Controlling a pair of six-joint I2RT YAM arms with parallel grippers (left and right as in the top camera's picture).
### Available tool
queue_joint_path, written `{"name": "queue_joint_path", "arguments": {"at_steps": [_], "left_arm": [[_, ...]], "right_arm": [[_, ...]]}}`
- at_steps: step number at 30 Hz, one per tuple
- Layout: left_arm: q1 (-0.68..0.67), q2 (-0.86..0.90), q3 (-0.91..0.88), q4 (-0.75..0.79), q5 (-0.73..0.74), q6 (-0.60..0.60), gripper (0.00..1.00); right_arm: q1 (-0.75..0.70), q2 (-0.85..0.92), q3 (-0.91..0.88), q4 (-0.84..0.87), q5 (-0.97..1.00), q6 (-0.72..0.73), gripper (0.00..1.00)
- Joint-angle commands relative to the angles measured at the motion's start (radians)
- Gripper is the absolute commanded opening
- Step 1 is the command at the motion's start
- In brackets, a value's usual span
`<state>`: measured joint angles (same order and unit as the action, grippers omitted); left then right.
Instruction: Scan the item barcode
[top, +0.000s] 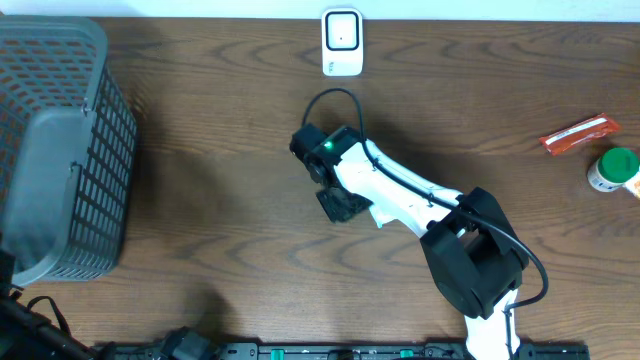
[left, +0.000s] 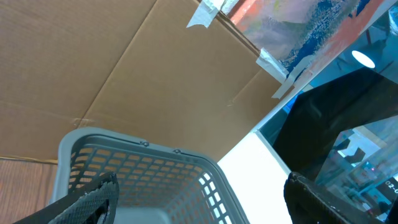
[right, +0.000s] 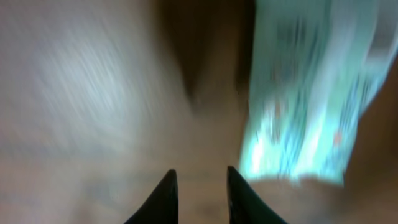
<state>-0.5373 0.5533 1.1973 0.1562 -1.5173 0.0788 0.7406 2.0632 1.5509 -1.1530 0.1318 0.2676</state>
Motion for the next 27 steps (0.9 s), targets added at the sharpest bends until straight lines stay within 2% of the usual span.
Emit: {"name": "queue_joint_path", "arguments": {"at_steps": [1, 3, 9, 15, 24, 27], "left_arm": [[0.004, -0.006, -0.002, 0.002, -0.051, 0.006, 0.85], [0.004, -0.006, -0.002, 0.002, -0.051, 0.006, 0.85], [0.004, -0.006, -0.002, 0.002, -0.051, 0.006, 0.85], [0.004, -0.006, -0.002, 0.002, -0.051, 0.006, 0.85], [0.004, -0.006, -0.002, 0.002, -0.051, 0.006, 0.86], [0.004, -0.006, -0.002, 0.002, -0.051, 0.006, 0.85]], "right_arm": [[-0.05, -0.015, -0.012, 0.128, 0.176, 0.087, 0.06], [-0.082, -0.015, -0.011, 0.207, 0.219, 0.13, 0.01], [-0.229, -0.015, -0.011, 0.29, 0.179, 0.147, 0.01], [-0.338, 0.001, -0.011, 0.341, 0.007, 0.039, 0.01], [-0.337, 0.073, -0.011, 0.352, -0.024, 0.036, 0.01], [-0.31, 0.076, -0.011, 0.343, -0.089, -0.014, 0.01]]}}
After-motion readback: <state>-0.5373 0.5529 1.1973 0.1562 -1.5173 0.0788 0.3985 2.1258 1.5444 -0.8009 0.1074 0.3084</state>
